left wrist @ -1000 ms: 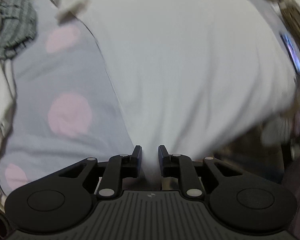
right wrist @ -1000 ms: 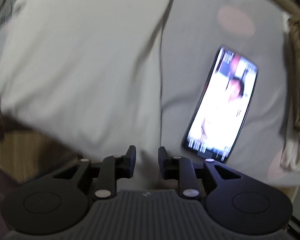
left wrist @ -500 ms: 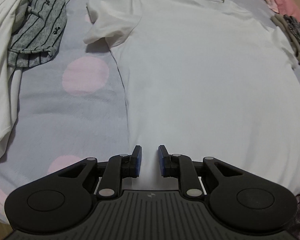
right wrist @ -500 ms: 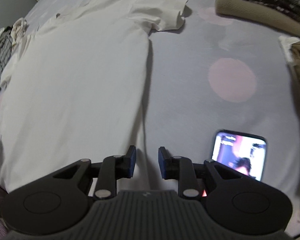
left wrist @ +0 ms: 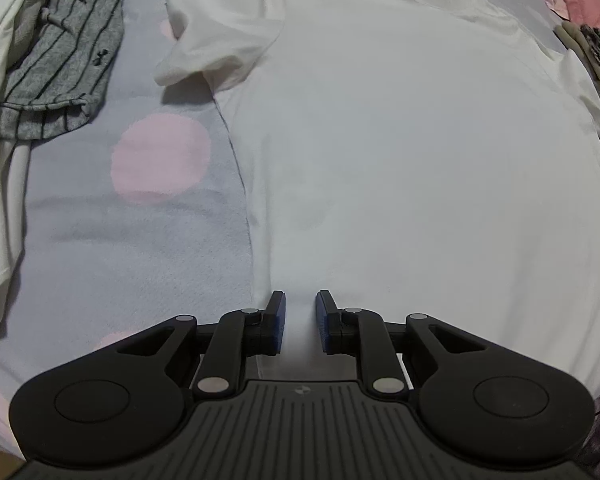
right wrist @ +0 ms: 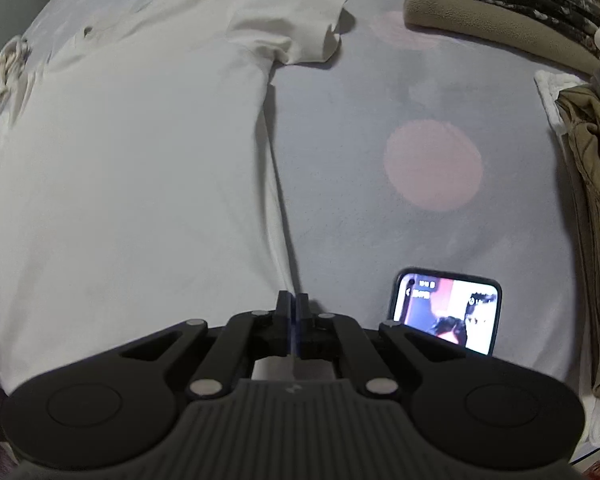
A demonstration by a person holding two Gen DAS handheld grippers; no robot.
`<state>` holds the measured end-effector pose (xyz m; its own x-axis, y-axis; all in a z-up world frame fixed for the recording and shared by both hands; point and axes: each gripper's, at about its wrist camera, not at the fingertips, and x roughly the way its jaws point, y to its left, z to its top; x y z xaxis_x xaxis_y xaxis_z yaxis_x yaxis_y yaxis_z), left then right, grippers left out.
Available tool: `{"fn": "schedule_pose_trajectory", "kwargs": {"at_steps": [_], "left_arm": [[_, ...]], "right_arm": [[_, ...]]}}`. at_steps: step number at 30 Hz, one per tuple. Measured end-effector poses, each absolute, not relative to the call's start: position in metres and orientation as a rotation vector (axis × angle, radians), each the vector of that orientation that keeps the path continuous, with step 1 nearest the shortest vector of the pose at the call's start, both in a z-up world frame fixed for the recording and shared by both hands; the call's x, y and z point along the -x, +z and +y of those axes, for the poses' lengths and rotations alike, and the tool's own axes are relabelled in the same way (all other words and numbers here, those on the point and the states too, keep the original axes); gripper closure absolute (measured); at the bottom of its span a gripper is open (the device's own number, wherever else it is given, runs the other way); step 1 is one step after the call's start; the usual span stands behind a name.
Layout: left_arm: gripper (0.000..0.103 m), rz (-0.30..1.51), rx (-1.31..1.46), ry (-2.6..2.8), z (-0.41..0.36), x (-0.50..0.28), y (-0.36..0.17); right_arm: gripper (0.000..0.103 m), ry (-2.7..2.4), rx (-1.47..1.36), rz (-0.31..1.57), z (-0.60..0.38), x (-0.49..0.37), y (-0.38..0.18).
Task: Fold clothes
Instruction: 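Release the T-shirt and move both grippers toward the sleeve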
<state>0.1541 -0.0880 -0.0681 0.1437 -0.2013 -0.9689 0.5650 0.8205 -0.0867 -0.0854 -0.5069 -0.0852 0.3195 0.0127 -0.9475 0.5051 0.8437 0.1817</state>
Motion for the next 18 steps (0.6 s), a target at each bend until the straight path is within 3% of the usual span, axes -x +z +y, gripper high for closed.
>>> {"fn": "schedule_pose_trajectory", "kwargs": {"at_steps": [7, 9, 18], "left_arm": [[0.087, 1.238, -0.327, -0.54, -0.1, -0.191, -0.049], [0.087, 1.252, -0.288, -0.506, -0.103, -0.206, -0.053], [0.083, 1.267, -0.283, -0.461, -0.129, -0.226, -0.068]], "right_arm": [[0.09, -0.421, -0.677, 1.028, -0.558, 0.055, -0.066], [0.07, -0.447, -0.752, 0.96, -0.577, 0.041, -0.067], [0.072, -0.491, -0.872, 0.888, -0.61, -0.014, -0.099]]}}
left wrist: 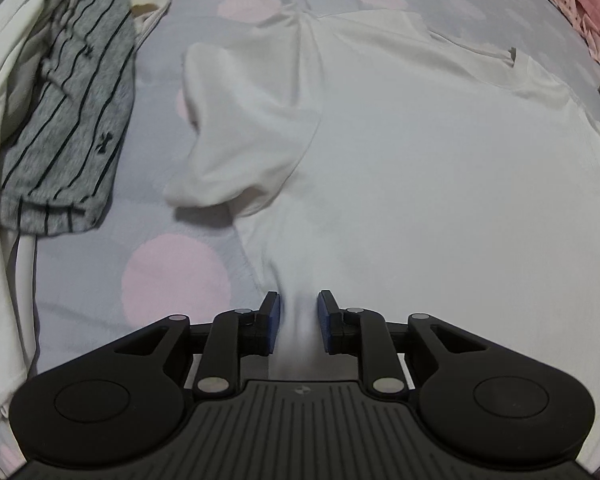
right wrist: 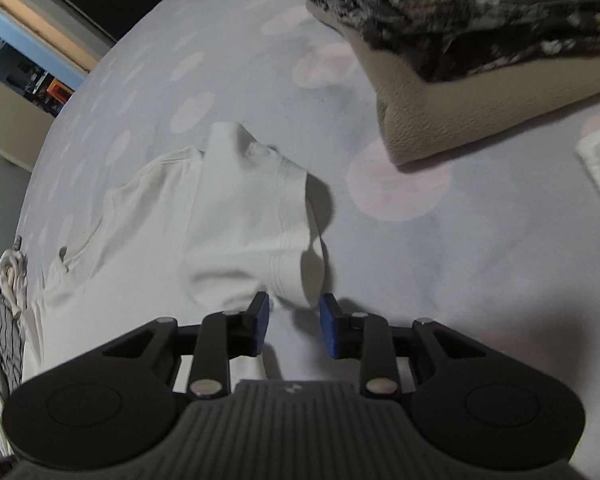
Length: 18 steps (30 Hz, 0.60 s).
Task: Fold clothes
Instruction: 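Release the T-shirt and move both grippers toward the sleeve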
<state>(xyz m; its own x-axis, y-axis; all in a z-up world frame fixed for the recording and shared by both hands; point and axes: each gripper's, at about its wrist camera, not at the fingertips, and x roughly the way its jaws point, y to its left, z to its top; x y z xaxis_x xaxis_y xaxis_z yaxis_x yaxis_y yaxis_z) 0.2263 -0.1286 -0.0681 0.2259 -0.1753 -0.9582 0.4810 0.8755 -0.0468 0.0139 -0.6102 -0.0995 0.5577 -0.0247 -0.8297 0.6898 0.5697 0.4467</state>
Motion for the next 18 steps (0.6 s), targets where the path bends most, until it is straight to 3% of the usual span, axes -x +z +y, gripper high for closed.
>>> {"fn": "schedule_pose_trajectory", "kwargs": {"at_steps": [1, 3, 6, 11, 15, 18], "left_arm": [[0.083, 1.262, -0.292, -0.459, -0.131, -0.228, -0.069], [0.083, 1.264, -0.284, -0.448, -0.133, -0.23, -0.069], [0.083, 1.267, -0.26, -0.434, -0.133, -0.233, -0.068], [0.083, 1.265, -0.245, -0.417, -0.132, -0.237, -0.068], [0.083, 1.255, -0.255, -0.409, -0.133, -0.238, -0.066], [0.083, 1.191, -0.31, -0.398, -0.136, -0.235, -0.058]], "right_arm": [[0.073, -0.501, -0.869, 0.89, -0.611, -0.019, -0.102], [0.088, -0.521, -0.868, 0.897, -0.613, -0.027, -0.109], [0.099, -0.532, -0.852, 0.881, -0.614, -0.034, -0.102], [0.1, -0.636, -0.653, 0.882, -0.611, -0.042, -0.075], [0.099, -0.617, -0.678, 0.935, -0.614, -0.047, -0.087], [0.087, -0.606, -0.738, 0.912, -0.62, -0.039, -0.082]]}}
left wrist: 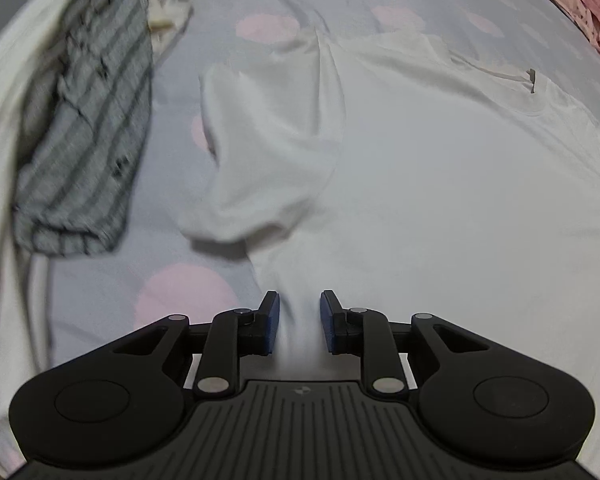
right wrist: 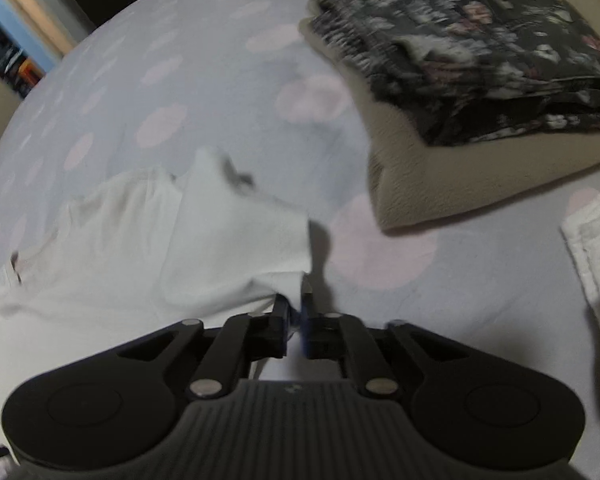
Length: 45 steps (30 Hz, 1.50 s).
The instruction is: Fold clothes
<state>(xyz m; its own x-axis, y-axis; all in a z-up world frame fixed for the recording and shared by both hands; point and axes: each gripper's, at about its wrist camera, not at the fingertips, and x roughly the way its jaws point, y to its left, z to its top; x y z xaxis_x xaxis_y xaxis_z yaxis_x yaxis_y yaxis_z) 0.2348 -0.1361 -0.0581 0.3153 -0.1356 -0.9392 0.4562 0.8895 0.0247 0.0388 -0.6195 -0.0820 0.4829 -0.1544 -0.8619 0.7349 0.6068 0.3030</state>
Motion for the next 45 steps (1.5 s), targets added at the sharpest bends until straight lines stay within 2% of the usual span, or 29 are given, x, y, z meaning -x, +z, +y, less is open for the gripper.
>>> {"fn": "schedule_pose_trajectory", "kwargs": {"at_steps": [1, 2, 3, 8, 14, 17, 20, 23, 31, 36, 38, 39, 41, 45], "left_arm": [[0.083, 1.165, -0.333, -0.395, -0.137, -0.233, -0.055], [0.083, 1.137, -0.351, -0.4, -0.139, -0.232, -0.051], [0.083, 1.119, -0.356, -0.407, -0.141, -0.231, -0.048], [0.082, 1.11, -0.304, -0.441, -0.154, -0.234, -0.044], [0.082, 1.102, -0.278, -0.472, -0.175, -0.229, -0.036], [0.081, 1.104, -0.266, -0.492, -0.183, -0.226, -0.034], [0.081, 1.113, -0.276, -0.505, -0.191, -0.225, -0.037], [0.081, 1.115, -0.289, -0.498, -0.192, -0.227, -0.041], [0.081, 1.109, -0.305, -0.497, -0.196, -0.223, -0.041], [0.081, 1.103, -0.314, -0.514, -0.2, -0.219, -0.04], [0.081, 1.103, -0.319, -0.521, -0.202, -0.217, -0.04], [0.081, 1.102, -0.321, -0.525, -0.202, -0.217, -0.04], [0.081, 1.102, -0.325, -0.531, -0.203, -0.215, -0.039], [0.081, 1.099, -0.338, -0.531, -0.203, -0.214, -0.04]], "right_arm": [[0.085, -0.611, -0.767, 0.885, -0.625, -0.033, -0.078], [0.073, -0.608, -0.802, 0.853, -0.631, -0.028, -0.074], [0.066, -0.598, -0.837, 0.824, -0.636, -0.025, -0.072], [0.064, -0.56, -0.994, 0.693, -0.661, -0.011, -0.069], [0.055, -0.58, -1.003, 0.713, -0.659, -0.032, -0.09], [0.057, -0.591, -0.996, 0.71, -0.66, -0.041, -0.102], [0.094, -0.572, -0.967, 0.697, -0.654, -0.05, -0.103], [0.096, -0.533, -0.903, 0.677, -0.643, -0.058, -0.094], [0.096, -0.24, -0.626, 0.663, -0.58, -0.076, -0.035], [0.096, -0.094, -0.42, 0.745, -0.521, -0.089, -0.033], [0.09, -0.033, -0.342, 0.802, -0.497, -0.094, -0.039], [0.078, -0.004, -0.299, 0.834, -0.485, -0.096, -0.042], [0.068, 0.061, -0.19, 0.882, -0.463, -0.101, -0.046], [0.066, 0.124, -0.128, 0.871, -0.463, -0.091, -0.04]]}}
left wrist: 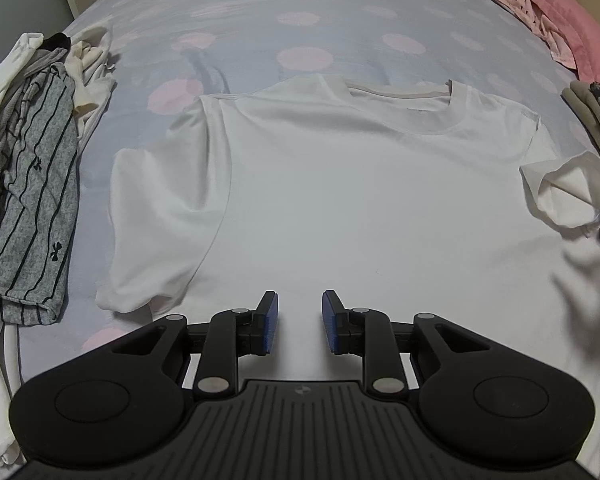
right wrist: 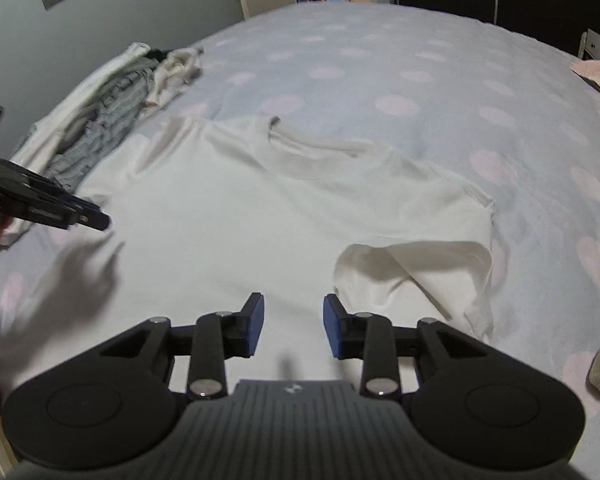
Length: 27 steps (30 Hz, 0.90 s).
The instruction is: Fold clothes
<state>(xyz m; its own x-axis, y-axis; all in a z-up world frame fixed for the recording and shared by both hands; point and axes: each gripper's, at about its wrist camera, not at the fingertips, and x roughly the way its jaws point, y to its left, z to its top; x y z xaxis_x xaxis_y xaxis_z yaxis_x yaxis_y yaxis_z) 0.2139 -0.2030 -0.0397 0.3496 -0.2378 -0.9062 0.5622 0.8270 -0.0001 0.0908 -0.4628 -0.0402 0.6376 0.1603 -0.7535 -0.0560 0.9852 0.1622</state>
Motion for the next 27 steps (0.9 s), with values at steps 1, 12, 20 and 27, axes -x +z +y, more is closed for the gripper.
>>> {"fn": "schedule_pose_trajectory", "kwargs": {"at_steps": [1, 12, 20, 27], "left_arm": [[0.081, 1.098, -0.342, -0.53, -0.203, -0.214, -0.04], [0.078, 1.085, -0.341, -0.577, -0.209, -0.207, -0.036], [0.074, 1.077, -0.38, -0.584, -0.213, -0.203, -0.037], [0.074, 1.074, -0.388, -0.575, -0.212, -0.203, -0.036]], "right_arm": [[0.066, 0.117, -0.14, 0.856, -0.469, -0.088, -0.038], [0.066, -0.264, -0.266, 0.811, -0.546, -0.096, -0.046], [0.102, -0.222, -0.169, 0.84, -0.53, -0.095, -0.045], [0.102, 0.039, -0.078, 0.968, -0.502, -0.071, -0.052]]}}
